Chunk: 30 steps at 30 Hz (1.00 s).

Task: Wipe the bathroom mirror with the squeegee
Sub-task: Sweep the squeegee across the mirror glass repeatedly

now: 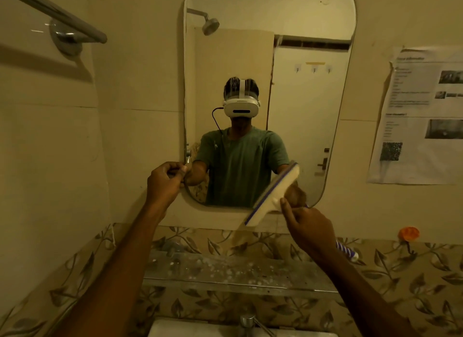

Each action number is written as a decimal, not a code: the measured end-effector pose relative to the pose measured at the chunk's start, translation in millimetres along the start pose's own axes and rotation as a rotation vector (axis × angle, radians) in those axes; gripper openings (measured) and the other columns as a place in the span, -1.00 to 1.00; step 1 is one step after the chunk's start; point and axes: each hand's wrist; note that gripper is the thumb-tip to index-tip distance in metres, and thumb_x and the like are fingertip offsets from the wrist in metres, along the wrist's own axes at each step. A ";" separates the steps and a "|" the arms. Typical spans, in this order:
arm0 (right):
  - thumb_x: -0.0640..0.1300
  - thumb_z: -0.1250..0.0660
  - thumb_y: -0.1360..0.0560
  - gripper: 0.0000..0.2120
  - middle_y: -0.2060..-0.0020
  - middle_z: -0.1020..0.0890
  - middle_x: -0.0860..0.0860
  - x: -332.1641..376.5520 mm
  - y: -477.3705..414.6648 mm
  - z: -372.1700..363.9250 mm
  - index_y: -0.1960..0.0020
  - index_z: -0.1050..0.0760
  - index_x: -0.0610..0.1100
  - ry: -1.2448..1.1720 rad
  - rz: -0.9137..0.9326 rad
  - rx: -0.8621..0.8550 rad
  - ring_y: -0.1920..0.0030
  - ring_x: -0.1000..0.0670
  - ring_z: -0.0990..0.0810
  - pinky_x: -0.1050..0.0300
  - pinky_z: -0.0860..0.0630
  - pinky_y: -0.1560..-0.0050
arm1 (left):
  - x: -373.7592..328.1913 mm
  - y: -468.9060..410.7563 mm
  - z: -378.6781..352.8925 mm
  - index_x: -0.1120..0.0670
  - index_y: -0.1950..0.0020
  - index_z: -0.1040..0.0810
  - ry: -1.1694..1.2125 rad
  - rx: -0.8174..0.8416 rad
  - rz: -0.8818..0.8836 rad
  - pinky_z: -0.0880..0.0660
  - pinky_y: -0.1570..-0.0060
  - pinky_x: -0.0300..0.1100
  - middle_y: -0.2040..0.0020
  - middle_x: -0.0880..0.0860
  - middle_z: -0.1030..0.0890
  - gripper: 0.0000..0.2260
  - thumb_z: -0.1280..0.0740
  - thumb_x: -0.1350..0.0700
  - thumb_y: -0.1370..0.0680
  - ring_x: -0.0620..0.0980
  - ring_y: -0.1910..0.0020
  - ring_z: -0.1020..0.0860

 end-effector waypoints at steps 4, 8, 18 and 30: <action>0.31 0.08 -0.59 -0.38 0.54 -0.46 0.04 75.3 -36.5 4.8 0.31 -0.52 -0.06 0.125 0.294 0.029 0.57 0.07 -0.42 0.11 -0.50 0.50 | -26.3 -16.0 5.0 0.11 -0.19 -0.58 0.071 -0.035 -0.056 -0.58 -0.08 -0.02 -0.05 0.10 -0.66 -0.77 -0.34 0.07 -0.57 0.04 -0.06 -0.62; 0.33 0.10 -0.58 -0.34 0.34 -0.58 -0.02 141.7 -71.9 5.5 0.32 -0.52 -0.08 0.237 0.453 -0.014 0.41 0.03 -0.52 0.14 -0.47 0.45 | -47.5 -29.3 1.2 0.13 -0.19 -0.59 0.094 -0.015 -0.062 -0.59 -0.07 -0.07 -0.06 0.10 -0.66 -0.78 -0.32 0.10 -0.58 0.03 -0.07 -0.62; 0.38 0.16 -0.54 -0.33 -0.14 -0.52 -0.11 102.6 -93.4 26.5 -0.12 -0.48 -0.09 0.329 0.414 0.066 -0.08 -0.12 -0.52 0.07 -0.41 0.11 | -52.6 -34.7 -4.5 0.16 -0.21 -0.54 0.066 -0.007 -0.007 -0.56 -0.14 0.03 -0.09 0.15 -0.63 -0.78 -0.32 0.17 -0.58 0.08 -0.10 -0.60; 0.40 0.28 -0.49 -0.33 0.27 -0.53 0.05 50.0 -77.2 62.5 0.30 -0.45 0.03 0.337 0.321 0.037 0.33 0.16 -0.45 0.25 -0.27 0.42 | -55.2 -39.4 1.2 0.10 -0.11 -0.56 0.101 0.048 0.003 -0.59 0.08 -0.13 -0.02 0.10 -0.65 -0.87 -0.34 0.19 -0.56 0.03 0.00 -0.63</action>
Point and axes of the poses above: each hand's wrist, its own y-axis away from the middle knuckle, its own z-axis out of the back of the hand, x = y × z
